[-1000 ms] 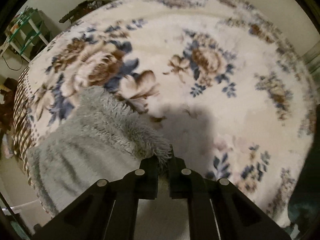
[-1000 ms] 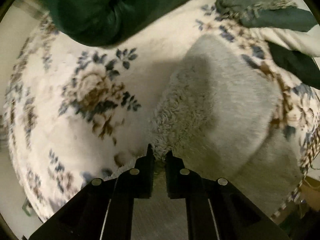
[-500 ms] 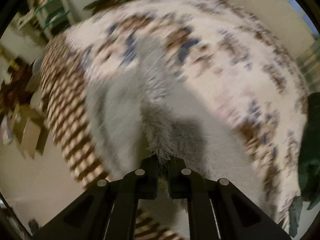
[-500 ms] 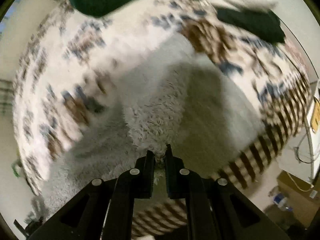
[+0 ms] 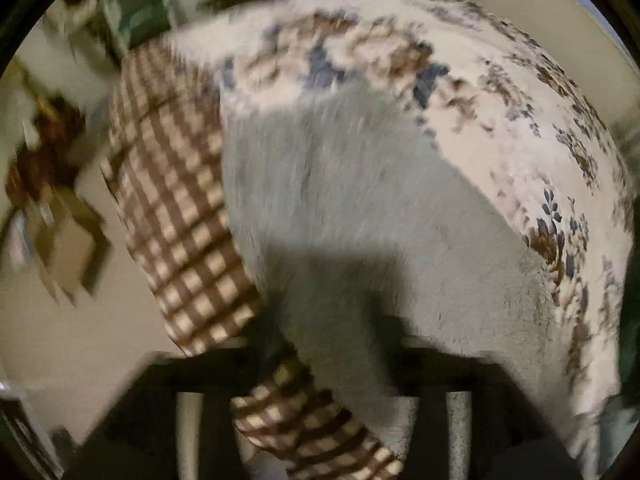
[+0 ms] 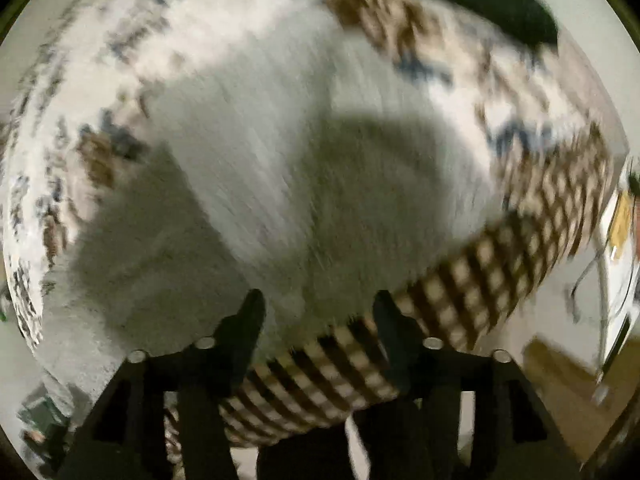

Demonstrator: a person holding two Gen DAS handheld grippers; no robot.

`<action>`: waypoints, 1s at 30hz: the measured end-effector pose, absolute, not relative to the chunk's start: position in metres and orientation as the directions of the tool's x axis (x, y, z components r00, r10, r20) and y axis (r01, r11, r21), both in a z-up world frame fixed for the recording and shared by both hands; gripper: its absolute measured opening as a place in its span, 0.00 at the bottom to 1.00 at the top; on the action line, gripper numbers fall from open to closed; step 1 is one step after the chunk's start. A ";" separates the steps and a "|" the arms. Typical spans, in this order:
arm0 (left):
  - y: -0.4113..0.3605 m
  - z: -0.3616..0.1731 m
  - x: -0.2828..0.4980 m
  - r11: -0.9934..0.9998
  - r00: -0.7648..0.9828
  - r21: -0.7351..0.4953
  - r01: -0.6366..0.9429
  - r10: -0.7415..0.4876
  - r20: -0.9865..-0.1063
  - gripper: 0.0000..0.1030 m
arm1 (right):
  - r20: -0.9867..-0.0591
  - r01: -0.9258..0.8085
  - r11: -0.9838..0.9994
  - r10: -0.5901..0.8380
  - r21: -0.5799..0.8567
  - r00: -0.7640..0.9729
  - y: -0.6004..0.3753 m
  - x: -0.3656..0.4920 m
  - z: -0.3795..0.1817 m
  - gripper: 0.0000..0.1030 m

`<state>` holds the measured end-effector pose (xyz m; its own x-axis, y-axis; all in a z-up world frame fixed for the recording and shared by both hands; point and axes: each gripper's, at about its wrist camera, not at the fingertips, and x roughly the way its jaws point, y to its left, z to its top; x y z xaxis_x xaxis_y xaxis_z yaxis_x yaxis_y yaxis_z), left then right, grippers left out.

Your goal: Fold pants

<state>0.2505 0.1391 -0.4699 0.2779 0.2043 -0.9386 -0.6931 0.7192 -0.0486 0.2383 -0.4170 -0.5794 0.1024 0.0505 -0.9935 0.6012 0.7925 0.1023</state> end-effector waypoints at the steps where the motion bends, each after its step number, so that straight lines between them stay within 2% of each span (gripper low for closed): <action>1: 0.137 -0.464 0.253 0.730 0.291 -0.020 -0.683 0.248 -0.924 0.85 | -0.991 0.566 0.818 0.033 0.100 0.128 -0.417 0.248 -0.575 0.76; 2: 0.134 -0.458 0.255 0.737 0.300 0.006 -0.676 0.283 -0.911 0.85 | -0.989 0.533 0.841 0.019 0.096 0.148 -0.416 0.264 -0.571 0.87; 3: 0.133 -0.456 0.254 0.747 0.307 0.027 -0.665 0.306 -0.901 0.85 | -0.987 0.499 0.862 0.004 0.085 0.160 -0.416 0.280 -0.573 0.93; 8: 0.110 -0.468 0.270 0.810 0.302 0.041 -0.585 0.265 -0.916 0.85 | -0.992 0.374 0.926 -0.085 -0.046 0.089 -0.405 0.350 -0.603 0.93; 9: 0.101 -0.472 0.273 0.820 0.298 0.045 -0.570 0.258 -0.919 0.85 | -0.993 0.340 0.935 -0.115 -0.097 0.033 -0.402 0.356 -0.611 0.85; 10: 0.089 -0.474 0.276 0.836 0.294 0.057 -0.545 0.255 -0.921 0.85 | -0.992 0.337 0.934 -0.129 -0.116 0.014 -0.398 0.357 -0.612 0.68; 11: 0.081 -0.475 0.278 0.846 0.293 0.063 -0.530 0.253 -0.922 0.85 | -0.990 0.353 0.926 -0.144 -0.135 -0.001 -0.399 0.353 -0.612 0.19; 12: 0.073 -0.476 0.279 0.856 0.294 0.068 -0.512 0.249 -0.923 0.85 | -0.990 0.392 0.911 -0.144 -0.130 0.007 -0.412 0.343 -0.604 0.11; 16: 0.050 -0.482 0.278 0.881 0.290 0.068 -0.468 0.226 -0.930 0.85 | -0.991 0.620 0.782 -0.124 -0.068 0.047 -0.493 0.275 -0.569 0.11; 19: 0.041 -0.491 0.276 0.887 0.268 0.060 -0.458 0.203 -0.942 0.85 | -1.000 0.748 0.663 -0.008 -0.021 -0.021 -0.547 0.224 -0.585 0.11; 21: 0.035 -0.497 0.274 0.892 0.253 0.050 -0.450 0.181 -0.950 0.85 | -0.995 0.809 0.588 0.087 0.008 -0.054 -0.580 0.189 -0.598 0.20; 22: 0.030 -0.499 0.274 0.895 0.246 0.052 -0.443 0.177 -0.953 0.85 | -0.995 0.819 0.574 0.078 -0.009 -0.066 -0.587 0.180 -0.597 0.23; 24: 0.025 -0.500 0.274 0.901 0.244 0.048 -0.432 0.168 -0.955 0.85 | -0.996 0.853 0.522 0.082 0.015 -0.033 -0.607 0.158 -0.589 0.48; 25: 0.025 -0.500 0.274 0.901 0.244 0.047 -0.430 0.166 -0.955 0.85 | -0.996 0.873 0.485 0.090 0.053 0.011 -0.610 0.151 -0.584 0.51; 27: 0.022 -0.500 0.273 0.904 0.244 0.055 -0.424 0.173 -0.954 0.85 | -0.983 0.900 0.398 0.115 0.175 0.140 -0.624 0.136 -0.572 0.51; 30: 0.023 -0.500 0.272 0.904 0.231 0.074 -0.422 0.186 -0.955 0.85 | -0.957 0.895 0.344 0.158 0.284 0.243 -0.624 0.133 -0.569 0.51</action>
<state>0.2716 0.0229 -0.5001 0.2314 0.1858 -0.9549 -0.4219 0.9037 0.0736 0.1335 -0.6244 -0.5686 0.2426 0.1585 -0.9571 0.8951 0.3439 0.2838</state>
